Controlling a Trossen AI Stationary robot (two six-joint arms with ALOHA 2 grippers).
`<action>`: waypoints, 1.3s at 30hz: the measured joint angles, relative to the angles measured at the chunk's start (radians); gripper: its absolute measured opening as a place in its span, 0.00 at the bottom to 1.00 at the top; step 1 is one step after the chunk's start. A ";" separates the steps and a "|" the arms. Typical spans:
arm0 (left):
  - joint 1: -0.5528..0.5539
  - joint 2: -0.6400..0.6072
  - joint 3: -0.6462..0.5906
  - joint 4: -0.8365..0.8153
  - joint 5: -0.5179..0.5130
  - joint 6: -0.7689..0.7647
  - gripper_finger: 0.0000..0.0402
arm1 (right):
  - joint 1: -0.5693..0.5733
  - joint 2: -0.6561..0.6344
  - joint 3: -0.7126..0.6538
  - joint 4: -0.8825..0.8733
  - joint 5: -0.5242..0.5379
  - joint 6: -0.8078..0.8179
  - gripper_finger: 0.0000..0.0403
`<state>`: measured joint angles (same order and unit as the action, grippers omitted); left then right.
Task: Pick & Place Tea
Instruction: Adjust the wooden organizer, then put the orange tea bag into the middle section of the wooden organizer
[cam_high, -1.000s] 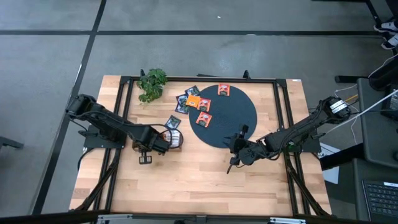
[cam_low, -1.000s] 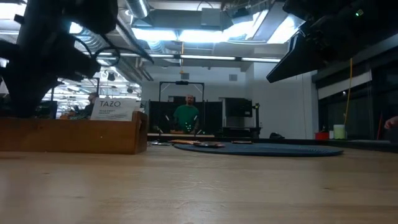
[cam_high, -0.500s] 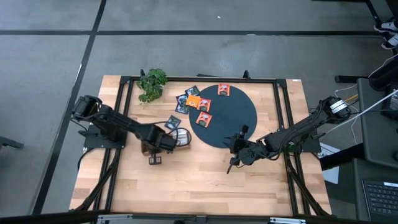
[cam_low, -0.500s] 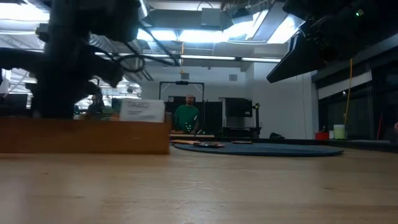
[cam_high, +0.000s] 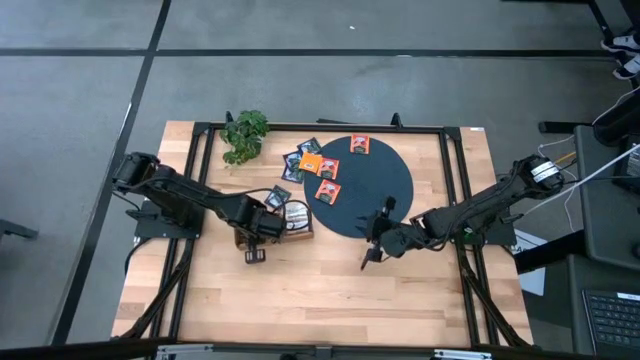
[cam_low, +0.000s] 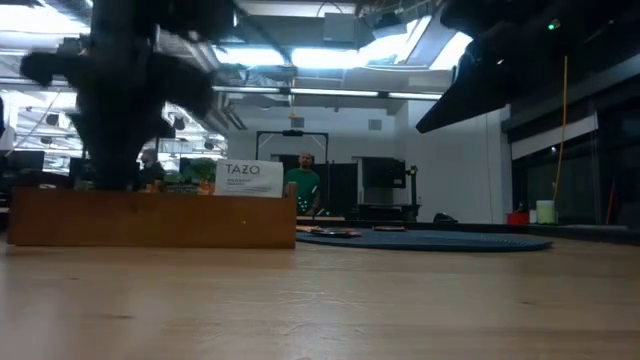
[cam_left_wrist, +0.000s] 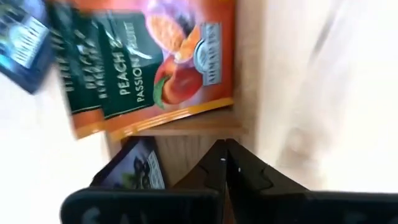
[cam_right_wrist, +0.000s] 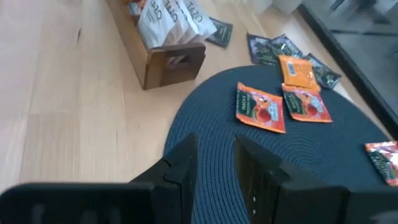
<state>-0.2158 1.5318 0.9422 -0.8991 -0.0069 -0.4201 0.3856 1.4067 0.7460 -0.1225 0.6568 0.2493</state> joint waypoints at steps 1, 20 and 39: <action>-0.006 -0.016 0.017 -0.020 -0.004 -0.001 0.01 | -0.013 0.000 0.000 0.000 -0.010 0.000 0.26; 0.147 -0.243 0.230 0.081 -0.471 0.232 0.01 | -0.398 0.000 0.000 0.087 -0.429 -0.045 0.26; 0.588 -0.063 0.230 0.415 -0.096 0.536 0.01 | -0.623 0.159 0.092 0.131 -0.627 -0.150 0.52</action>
<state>0.3719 1.4689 1.1723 -0.4844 -0.1024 0.1159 -0.2378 1.5661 0.8380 0.0083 0.0299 0.0990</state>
